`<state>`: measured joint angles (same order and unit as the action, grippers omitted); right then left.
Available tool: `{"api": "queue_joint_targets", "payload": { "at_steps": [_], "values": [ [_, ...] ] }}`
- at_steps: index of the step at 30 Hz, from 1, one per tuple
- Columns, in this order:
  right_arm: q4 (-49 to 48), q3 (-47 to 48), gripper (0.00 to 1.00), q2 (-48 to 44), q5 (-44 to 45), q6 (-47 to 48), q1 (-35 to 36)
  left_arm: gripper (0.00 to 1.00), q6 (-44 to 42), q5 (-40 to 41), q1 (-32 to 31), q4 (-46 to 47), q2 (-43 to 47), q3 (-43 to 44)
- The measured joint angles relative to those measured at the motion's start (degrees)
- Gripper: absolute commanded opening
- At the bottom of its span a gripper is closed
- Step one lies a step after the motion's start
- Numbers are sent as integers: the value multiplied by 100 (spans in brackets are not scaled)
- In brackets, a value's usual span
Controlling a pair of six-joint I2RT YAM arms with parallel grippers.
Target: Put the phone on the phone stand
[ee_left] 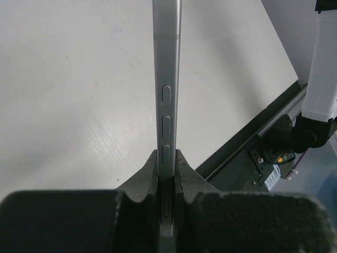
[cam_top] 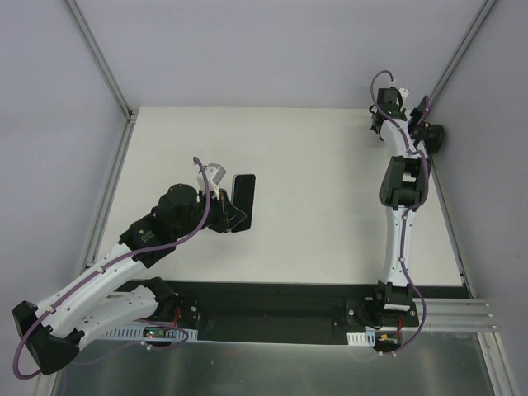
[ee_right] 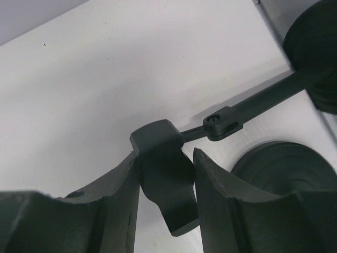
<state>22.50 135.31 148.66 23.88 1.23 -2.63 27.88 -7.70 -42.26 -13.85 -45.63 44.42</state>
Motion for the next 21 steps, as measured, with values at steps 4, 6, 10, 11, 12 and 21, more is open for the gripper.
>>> {"api": "queue_joint_targets", "payload": {
  "at_steps": [4,6,10,11,12,21],
  "values": [
    [-55,13,0,0,313,588,101,0,11,-28,0,4,-11,2],
    [-85,13,0,0,496,870,160,0,15,-72,0,4,-37,2],
    [-186,37,0,0,802,1458,289,0,24,-94,0,7,-120,2],
    [-251,37,0,0,857,1578,323,0,24,-101,0,7,-138,2],
    [-339,37,0,0,918,1735,369,0,24,-109,0,7,-168,7],
    [-1121,55,0,0,1281,3040,935,0,31,-127,0,13,-310,31]
  ]
}}
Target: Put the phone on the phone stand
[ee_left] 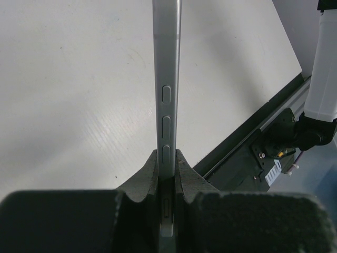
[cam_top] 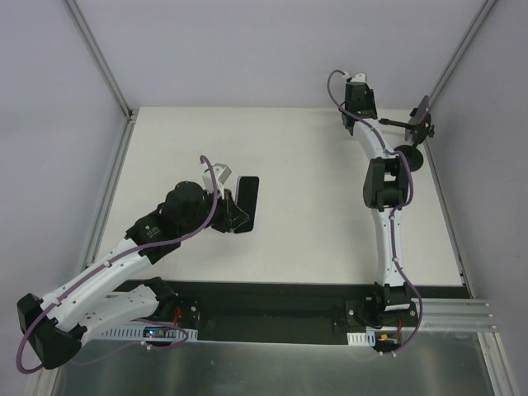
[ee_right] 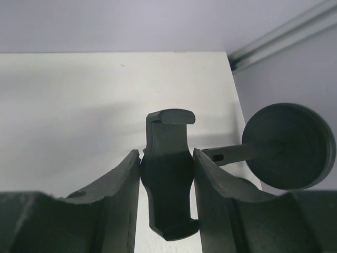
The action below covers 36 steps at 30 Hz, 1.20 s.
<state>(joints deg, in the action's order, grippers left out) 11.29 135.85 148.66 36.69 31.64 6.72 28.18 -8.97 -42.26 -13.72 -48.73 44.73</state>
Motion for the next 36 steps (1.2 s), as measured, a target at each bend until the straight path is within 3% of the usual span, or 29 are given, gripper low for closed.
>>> {"api": "queue_joint_targets", "payload": {
  "at_steps": [10,16,27,36],
  "values": [
    [-199,-120,1,-59,-557,348,299,0,81,7,0,24,48,66],
    [35,-1331,1,-927,-828,-216,612,0,107,131,0,-76,439,68],
    [485,-3528,0,-3762,-2284,-3327,1519,0,186,352,0,-643,1526,210],
    [-892,-6714,0,-6170,-2837,-6129,2006,0,229,321,0,-979,2111,468]
  ]
}}
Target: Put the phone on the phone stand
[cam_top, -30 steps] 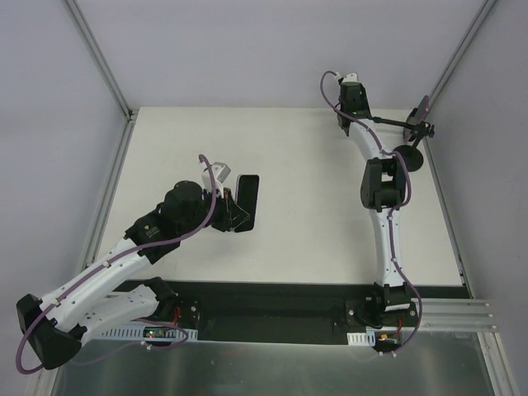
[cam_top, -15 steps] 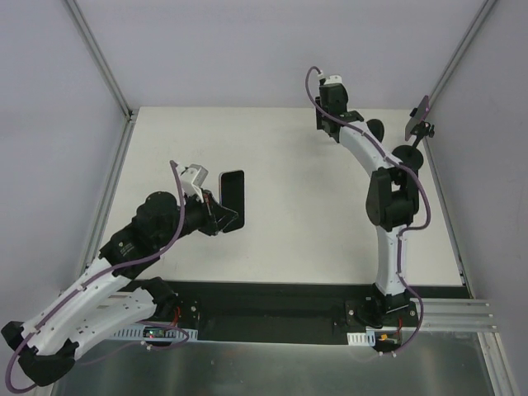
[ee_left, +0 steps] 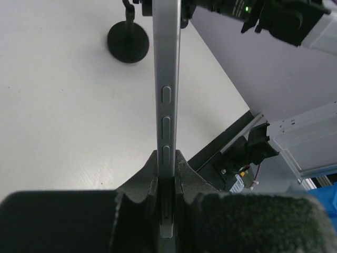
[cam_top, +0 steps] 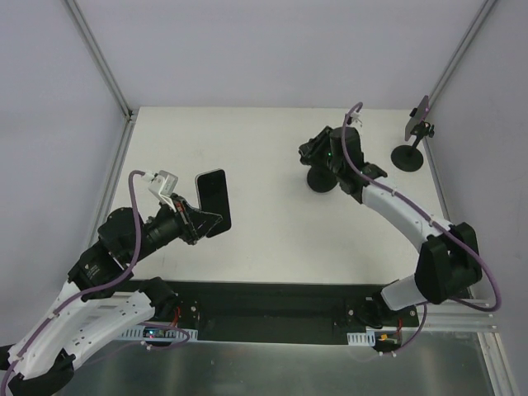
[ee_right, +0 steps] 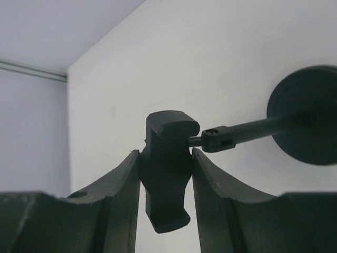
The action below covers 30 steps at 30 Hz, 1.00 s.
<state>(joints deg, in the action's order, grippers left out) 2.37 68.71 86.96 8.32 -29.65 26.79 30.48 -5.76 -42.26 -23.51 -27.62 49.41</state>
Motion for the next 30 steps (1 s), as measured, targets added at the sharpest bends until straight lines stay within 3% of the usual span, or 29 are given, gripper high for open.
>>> {"api": "queue_joint_targets", "payload": {
  "at_steps": [6,13,16,19,20,22,23,24,25,30],
  "values": [
    [-1381,-1580,0,-896,330,-1880,876,0,96,-20,0,-15,157,0],
    [-1709,-2118,0,-1178,1012,-2979,1532,0,203,-17,0,-166,227,0],
    [-1770,-2192,13,-1213,1412,-3272,1878,0,219,-17,0,-199,229,0],
    [-1899,-2339,35,-1211,1567,-3539,2133,0,225,-15,0,-232,229,0],
    [-1937,-2365,53,-1211,1591,-3591,2194,0,229,-17,0,-234,223,0],
    [-1998,-2385,72,-1211,1582,-3644,2253,0,254,-17,0,-232,208,2],
    [-2055,-2387,89,-1211,1561,-3668,2258,0,267,-17,0,-234,188,4],
    [-2138,-2387,96,-1213,1513,-3657,2258,0,284,-17,0,-232,160,9],
    [-2208,-2385,100,-1213,1440,-3598,2258,0,299,-17,0,-236,114,17],
    [-2013,-2277,96,-1338,752,-2907,2253,0,306,-17,0,-225,-146,39]
  ]
}}
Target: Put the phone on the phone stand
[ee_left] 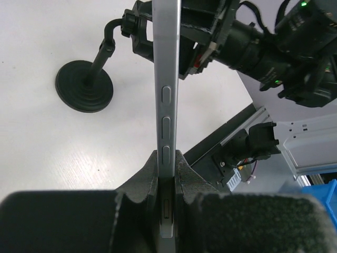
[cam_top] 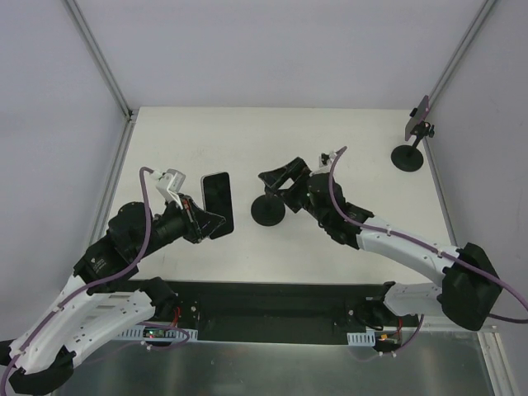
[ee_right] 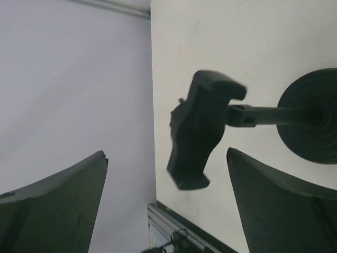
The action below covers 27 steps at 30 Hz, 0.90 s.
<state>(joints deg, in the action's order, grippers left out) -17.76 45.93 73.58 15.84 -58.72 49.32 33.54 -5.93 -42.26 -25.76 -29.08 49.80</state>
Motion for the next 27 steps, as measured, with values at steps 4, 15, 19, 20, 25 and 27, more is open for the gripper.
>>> {"api": "queue_joint_targets", "payload": {
  "at_steps": [4,15,19,20,25,27],
  "values": [
    [728,269,96,-431,-715,1005,2,0,-9,-52,0,24,-168,0],
    [3519,1250,95,-2280,-2581,5486,-249,0,-533,-1950,0,1252,-743,11],
    [3943,2046,78,-2079,-4068,6210,-614,0,-702,-3008,0,1784,-1224,33],
    [3998,2229,78,-1987,-4454,6293,-697,0,-728,-3215,0,1899,-1351,35],
    [4098,2726,67,-1469,-5873,6428,-916,0,-750,-4092,0,2264,-1711,42],
    [4113,2723,64,-1311,-6336,6343,-944,0,-748,-4352,0,2376,-1768,52]
  ]
}}
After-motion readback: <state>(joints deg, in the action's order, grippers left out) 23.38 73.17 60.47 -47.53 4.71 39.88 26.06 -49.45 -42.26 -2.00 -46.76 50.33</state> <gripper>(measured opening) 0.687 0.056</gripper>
